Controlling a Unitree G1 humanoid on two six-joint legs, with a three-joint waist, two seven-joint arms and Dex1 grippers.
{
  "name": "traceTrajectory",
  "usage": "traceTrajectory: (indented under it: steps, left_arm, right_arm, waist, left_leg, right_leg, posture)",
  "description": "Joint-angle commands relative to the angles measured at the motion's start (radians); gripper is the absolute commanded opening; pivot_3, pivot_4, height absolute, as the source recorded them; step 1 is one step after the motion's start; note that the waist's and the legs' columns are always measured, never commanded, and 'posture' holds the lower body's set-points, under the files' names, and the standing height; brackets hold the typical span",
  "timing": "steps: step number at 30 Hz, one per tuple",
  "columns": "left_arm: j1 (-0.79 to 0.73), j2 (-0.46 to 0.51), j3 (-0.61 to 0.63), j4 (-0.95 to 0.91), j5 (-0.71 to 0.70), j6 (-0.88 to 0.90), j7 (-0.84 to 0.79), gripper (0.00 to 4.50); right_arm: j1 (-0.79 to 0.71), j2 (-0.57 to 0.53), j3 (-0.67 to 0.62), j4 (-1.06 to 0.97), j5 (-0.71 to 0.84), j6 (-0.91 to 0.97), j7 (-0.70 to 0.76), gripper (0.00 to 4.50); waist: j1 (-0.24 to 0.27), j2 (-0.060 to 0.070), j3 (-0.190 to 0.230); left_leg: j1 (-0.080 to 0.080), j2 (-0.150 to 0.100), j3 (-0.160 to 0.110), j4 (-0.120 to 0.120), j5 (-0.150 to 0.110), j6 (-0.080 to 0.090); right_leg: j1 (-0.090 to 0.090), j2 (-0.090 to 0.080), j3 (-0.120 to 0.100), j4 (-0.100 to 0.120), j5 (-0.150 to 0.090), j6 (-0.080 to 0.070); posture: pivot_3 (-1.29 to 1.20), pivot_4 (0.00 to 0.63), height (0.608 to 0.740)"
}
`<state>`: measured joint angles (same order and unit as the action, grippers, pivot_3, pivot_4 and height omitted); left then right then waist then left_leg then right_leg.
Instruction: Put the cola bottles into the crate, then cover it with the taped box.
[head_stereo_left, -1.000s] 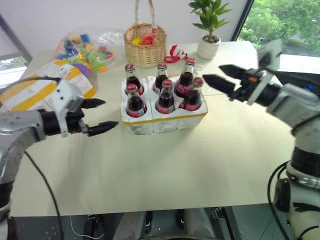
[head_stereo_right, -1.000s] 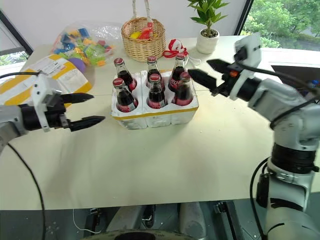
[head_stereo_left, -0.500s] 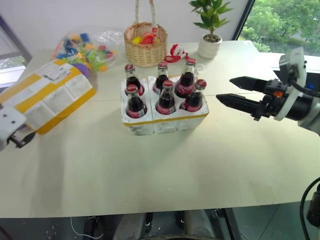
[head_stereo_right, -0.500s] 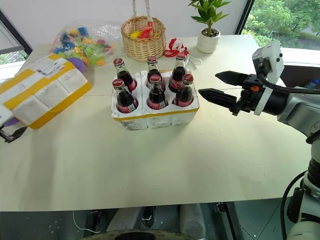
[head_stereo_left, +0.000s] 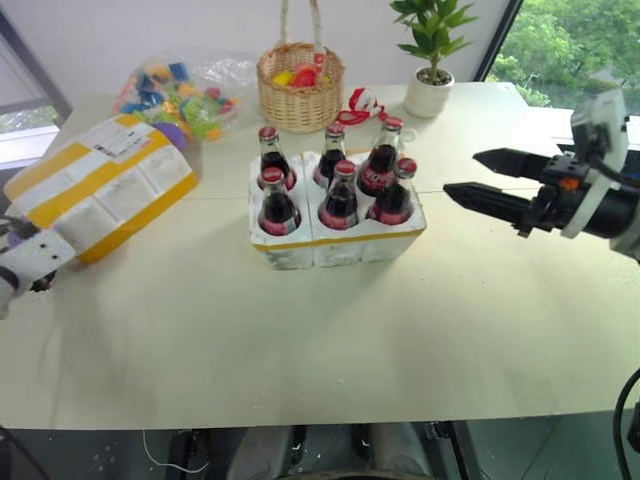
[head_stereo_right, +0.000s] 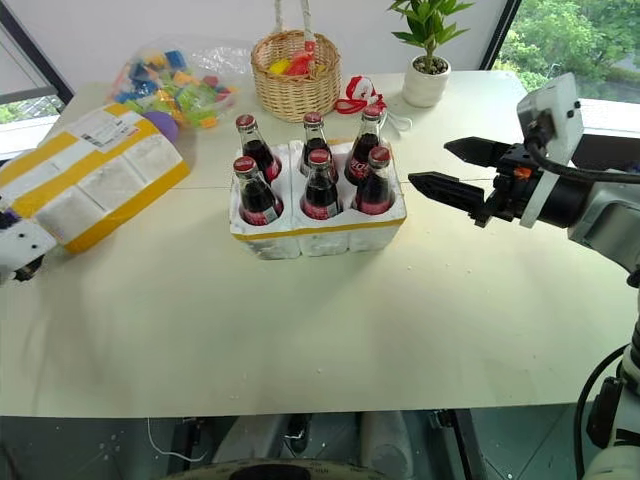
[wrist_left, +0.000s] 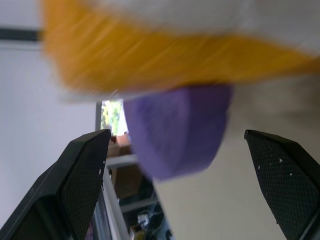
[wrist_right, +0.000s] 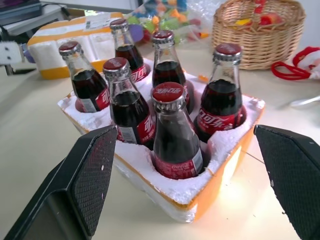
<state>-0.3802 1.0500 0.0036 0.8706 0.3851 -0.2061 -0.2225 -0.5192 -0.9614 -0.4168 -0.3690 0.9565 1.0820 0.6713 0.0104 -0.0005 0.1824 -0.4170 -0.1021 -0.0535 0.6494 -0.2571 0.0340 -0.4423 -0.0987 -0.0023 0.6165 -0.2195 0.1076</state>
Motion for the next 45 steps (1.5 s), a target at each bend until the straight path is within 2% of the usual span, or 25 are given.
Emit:
traceTrajectory:
  steps: [1,6,7,9,14,20,24,31,41,45]
  left_arm:
    - [-0.063,0.000,-0.037,0.109,0.039,-0.063,0.077,4.50]
    - [-0.138,-0.016,-0.095,0.212,0.087,-0.123,0.197,4.50]
    - [-0.150,-0.019,-0.099,0.224,0.087,-0.130,0.205,4.25]
    - [-0.169,-0.024,-0.107,0.245,0.083,-0.151,0.206,3.72]
    - [-0.208,-0.032,-0.131,0.271,0.095,-0.148,0.221,1.20]
    - [-0.241,-0.016,-0.131,0.256,0.086,-0.154,0.236,1.20]
    - [-0.261,0.014,-0.095,0.178,0.049,-0.176,0.222,1.20]
    - [-0.340,-0.016,0.031,-0.111,-0.141,-0.105,0.027,1.20]
    - [-0.461,-0.093,0.019,-0.566,-0.213,0.067,-0.219,1.20]
    - [-0.466,-0.120,-0.001,-0.723,-0.232,0.113,-0.314,1.20]
  right_arm:
    - [-0.025,-0.029,-0.043,-0.002,0.012,-0.016,-0.004,4.46]
    - [-0.006,-0.031,-0.052,-0.006,0.009,-0.020,-0.013,4.46]
    - [-0.001,-0.031,-0.053,-0.008,0.006,-0.023,-0.012,4.50]
    - [0.008,-0.030,-0.056,-0.009,0.004,-0.023,-0.015,4.50]
    - [0.029,-0.034,-0.069,-0.007,0.000,-0.030,-0.013,4.50]
    - [0.147,-0.073,-0.131,0.011,0.000,-0.028,0.050,4.50]
    - [0.251,-0.107,-0.151,0.015,-0.077,-0.090,0.098,4.50]
    - [0.337,-0.120,-0.170,0.071,-0.150,-0.165,0.152,4.50]
    - [0.335,-0.075,-0.144,0.083,-0.179,-0.199,0.125,4.50]
    - [0.347,-0.060,-0.153,0.087,-0.195,-0.206,0.111,4.50]
  waist:
    - [0.001,0.000,0.000]
    - [0.003,0.000,0.000]
    - [0.003,-0.001,0.000]
    - [0.002,-0.001,-0.001]
    - [0.004,-0.002,-0.001]
    - [0.004,-0.003,-0.002]
    - [0.005,-0.003,-0.002]
    - [0.005,-0.003,-0.002]
    - [0.001,-0.003,-0.002]
    - [0.003,-0.003,-0.002]
  left_leg:
    - [0.000,0.000,0.000,0.000,0.000,0.000]
    - [0.000,0.000,0.000,0.002,0.000,0.000]
    - [0.000,0.000,0.000,0.003,0.000,0.000]
    - [0.000,0.000,0.000,0.004,0.000,0.000]
    - [0.000,0.000,0.000,0.004,0.000,0.000]
    - [0.000,0.000,0.000,0.005,0.000,0.000]
    - [0.000,-0.001,0.000,0.007,0.000,0.000]
    - [-0.005,-0.001,-0.001,0.015,-0.001,0.001]
    - [-0.005,-0.001,-0.001,0.016,0.000,0.001]
    - [-0.005,-0.001,0.000,0.016,0.000,0.001]
  right_leg:
    - [0.000,0.000,0.000,0.001,0.000,0.000]
    - [0.000,0.000,0.000,0.004,0.000,0.000]
    - [0.000,0.000,0.000,0.005,0.000,0.000]
    - [0.000,0.000,0.000,0.005,0.000,0.000]
    - [0.000,0.000,0.000,0.006,0.000,0.000]
    - [0.000,0.000,0.000,0.008,0.000,0.000]
    - [0.000,-0.001,0.000,0.010,0.000,0.000]
    - [0.000,-0.001,-0.001,0.011,0.000,0.000]
    - [-0.001,0.000,-0.001,0.012,0.000,0.001]
    - [-0.001,0.001,-0.001,0.012,0.000,0.001]
  posture:
    - [0.00,0.150,0.732]
    - [0.00,0.150,0.732]
    - [0.00,0.150,0.732]
    - [0.00,0.150,0.732]
    - [0.00,0.150,0.732]
    - [0.00,0.150,0.732]
    - [0.00,0.150,0.732]
    - [0.00,0.150,0.732]
    - [0.00,0.150,0.732]
    - [0.00,0.150,0.732]
